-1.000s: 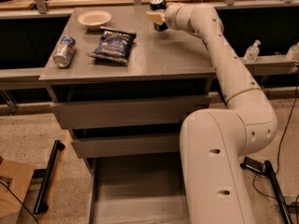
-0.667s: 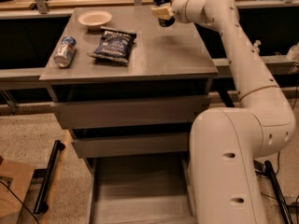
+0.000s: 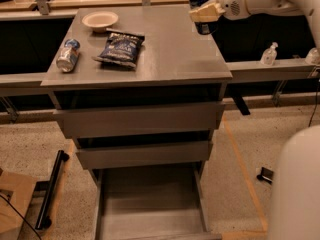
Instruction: Place pepsi can into bottom drawer
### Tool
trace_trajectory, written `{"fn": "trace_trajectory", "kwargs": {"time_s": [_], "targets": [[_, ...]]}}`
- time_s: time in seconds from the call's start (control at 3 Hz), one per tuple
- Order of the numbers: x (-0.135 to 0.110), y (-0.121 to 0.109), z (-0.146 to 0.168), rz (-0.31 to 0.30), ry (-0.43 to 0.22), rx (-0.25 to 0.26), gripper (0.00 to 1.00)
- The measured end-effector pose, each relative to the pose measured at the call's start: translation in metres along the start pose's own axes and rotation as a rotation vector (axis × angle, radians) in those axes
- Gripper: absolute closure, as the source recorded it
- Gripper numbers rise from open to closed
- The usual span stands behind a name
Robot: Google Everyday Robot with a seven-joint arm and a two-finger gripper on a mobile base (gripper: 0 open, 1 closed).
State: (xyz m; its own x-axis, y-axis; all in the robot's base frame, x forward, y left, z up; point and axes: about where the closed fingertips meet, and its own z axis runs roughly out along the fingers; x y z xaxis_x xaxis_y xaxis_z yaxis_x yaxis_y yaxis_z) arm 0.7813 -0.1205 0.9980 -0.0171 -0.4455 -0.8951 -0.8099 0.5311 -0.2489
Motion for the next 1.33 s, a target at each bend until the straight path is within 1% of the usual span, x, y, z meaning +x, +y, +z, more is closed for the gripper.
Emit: {"fn": "trace_trajectory", "kwargs": {"time_s": [0.33, 0.67, 1.0, 1.33], "targets": [[0.014, 0.037, -0.076, 0.056, 0.087, -0.018, 1.0], [0.04, 0.073, -0.114, 0.11, 0.153, -0.033, 1.0], [0.081, 0.116, -0.113, 0.152, 0.198, -0.089, 1.0], [0.1, 0.131, -0.104, 0.176, 0.225, -0.124, 1.0]]}}
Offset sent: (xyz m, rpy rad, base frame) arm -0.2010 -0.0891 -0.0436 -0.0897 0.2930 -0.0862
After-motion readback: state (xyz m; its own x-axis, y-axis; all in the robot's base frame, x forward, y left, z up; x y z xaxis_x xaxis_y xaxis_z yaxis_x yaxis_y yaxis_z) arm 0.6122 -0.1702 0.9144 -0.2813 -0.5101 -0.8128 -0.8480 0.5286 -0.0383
